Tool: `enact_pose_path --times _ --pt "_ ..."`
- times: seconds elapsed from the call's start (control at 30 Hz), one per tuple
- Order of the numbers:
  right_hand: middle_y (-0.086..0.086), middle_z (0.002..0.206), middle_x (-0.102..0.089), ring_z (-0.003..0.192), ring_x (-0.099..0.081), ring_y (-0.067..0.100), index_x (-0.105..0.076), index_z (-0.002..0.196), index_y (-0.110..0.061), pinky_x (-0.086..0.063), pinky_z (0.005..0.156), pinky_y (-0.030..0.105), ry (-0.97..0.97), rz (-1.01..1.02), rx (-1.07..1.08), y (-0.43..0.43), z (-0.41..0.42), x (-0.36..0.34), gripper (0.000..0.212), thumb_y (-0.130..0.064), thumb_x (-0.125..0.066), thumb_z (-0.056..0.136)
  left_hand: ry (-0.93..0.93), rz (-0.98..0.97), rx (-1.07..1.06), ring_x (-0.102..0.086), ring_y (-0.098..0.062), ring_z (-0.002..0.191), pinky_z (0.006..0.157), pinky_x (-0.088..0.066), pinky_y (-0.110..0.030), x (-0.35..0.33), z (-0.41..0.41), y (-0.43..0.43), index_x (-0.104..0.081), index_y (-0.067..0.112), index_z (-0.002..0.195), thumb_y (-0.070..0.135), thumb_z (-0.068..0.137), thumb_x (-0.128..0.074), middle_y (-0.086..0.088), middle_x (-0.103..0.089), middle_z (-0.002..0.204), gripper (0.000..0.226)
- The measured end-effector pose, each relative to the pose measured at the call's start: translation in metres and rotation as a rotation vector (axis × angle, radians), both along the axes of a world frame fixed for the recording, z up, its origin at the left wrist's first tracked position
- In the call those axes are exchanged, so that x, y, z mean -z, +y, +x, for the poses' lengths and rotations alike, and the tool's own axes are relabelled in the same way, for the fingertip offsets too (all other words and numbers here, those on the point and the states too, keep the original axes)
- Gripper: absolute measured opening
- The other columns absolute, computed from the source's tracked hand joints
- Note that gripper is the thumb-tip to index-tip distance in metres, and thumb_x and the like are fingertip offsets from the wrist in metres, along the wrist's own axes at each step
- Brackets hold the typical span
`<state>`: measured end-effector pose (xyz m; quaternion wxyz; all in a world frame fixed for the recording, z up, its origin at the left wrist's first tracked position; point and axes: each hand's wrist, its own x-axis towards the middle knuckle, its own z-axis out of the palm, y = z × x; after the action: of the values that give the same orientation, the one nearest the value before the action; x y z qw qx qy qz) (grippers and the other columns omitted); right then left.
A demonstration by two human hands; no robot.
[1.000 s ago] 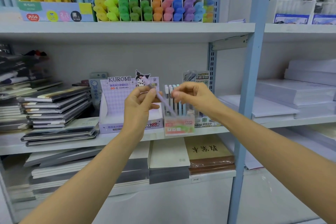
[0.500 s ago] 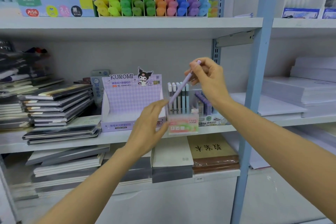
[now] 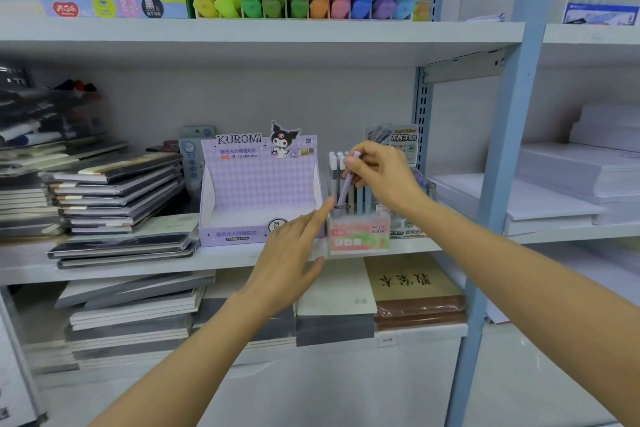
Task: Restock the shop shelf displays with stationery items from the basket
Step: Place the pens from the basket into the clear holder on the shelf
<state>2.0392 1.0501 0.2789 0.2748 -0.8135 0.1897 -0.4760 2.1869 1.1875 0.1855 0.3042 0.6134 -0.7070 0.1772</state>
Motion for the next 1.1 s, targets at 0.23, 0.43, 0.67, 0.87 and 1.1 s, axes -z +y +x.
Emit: enact_pose_path --times 0.23,0.43,0.67,0.87,1.1 --pt "0.003 0.07 -0.072 0.064 -0.069 0.023 -0.051 0.094 -0.017 -0.059 0.065 0.042 0.077 -0.094 0.114 -0.002 0.018 0.004 0.01 -0.017 -0.062 0.093 -0.005 -0.027 -0.034 -0.044 -0.012 0.105 0.095 -0.032 -0.027 0.006 0.002 -0.004 0.012 0.042 0.15 0.027 0.09 -0.062 0.005 -0.052 0.124 0.096" --pt "-0.001 0.101 -0.07 0.089 -0.066 0.013 -0.06 0.123 -0.02 -0.055 0.084 0.042 0.156 -0.21 0.219 0.006 0.01 0.004 0.032 -0.031 -0.061 0.093 -0.003 -0.038 -0.014 -0.045 -0.015 0.113 0.1 -0.034 -0.032 0.005 0.002 -0.005 0.012 0.042 0.15 0.026 0.091 -0.061 0.003 -0.049 0.134 0.096" --pt "-0.003 0.152 -0.027 0.144 -0.014 0.017 -0.049 0.126 -0.031 -0.017 0.115 0.051 0.453 -0.331 0.281 0.023 -0.033 0.058 0.058 -0.044 -0.075 0.075 -0.058 0.019 -0.305 -0.009 -0.022 0.148 0.118 0.003 -0.049 0.011 0.007 -0.013 -0.009 0.027 0.154 0.034 0.096 -0.049 -0.001 -0.026 0.157 0.071" --pt "0.002 0.142 -0.043 0.146 -0.014 0.021 -0.056 0.113 -0.02 -0.013 0.116 0.038 0.445 -0.416 0.289 0.005 -0.018 0.062 0.047 -0.032 -0.08 0.074 -0.091 0.05 -0.31 -0.024 -0.024 0.139 0.118 -0.01 -0.047 0.014 0.011 -0.016 -0.036 0.023 0.146 0.033 0.093 -0.052 0.002 -0.042 0.146 0.056" --pt "0.005 0.145 -0.042 0.147 -0.012 0.026 -0.052 0.124 -0.019 -0.015 0.119 0.044 0.525 -0.42 0.333 -0.01 -0.004 0.061 0.054 -0.032 -0.077 0.078 -0.1 0.031 -0.283 -0.025 -0.025 0.139 0.117 -0.014 -0.044 0.014 0.012 -0.013 -0.039 0.021 0.145 0.032 0.093 -0.054 0.0 -0.042 0.146 0.055"
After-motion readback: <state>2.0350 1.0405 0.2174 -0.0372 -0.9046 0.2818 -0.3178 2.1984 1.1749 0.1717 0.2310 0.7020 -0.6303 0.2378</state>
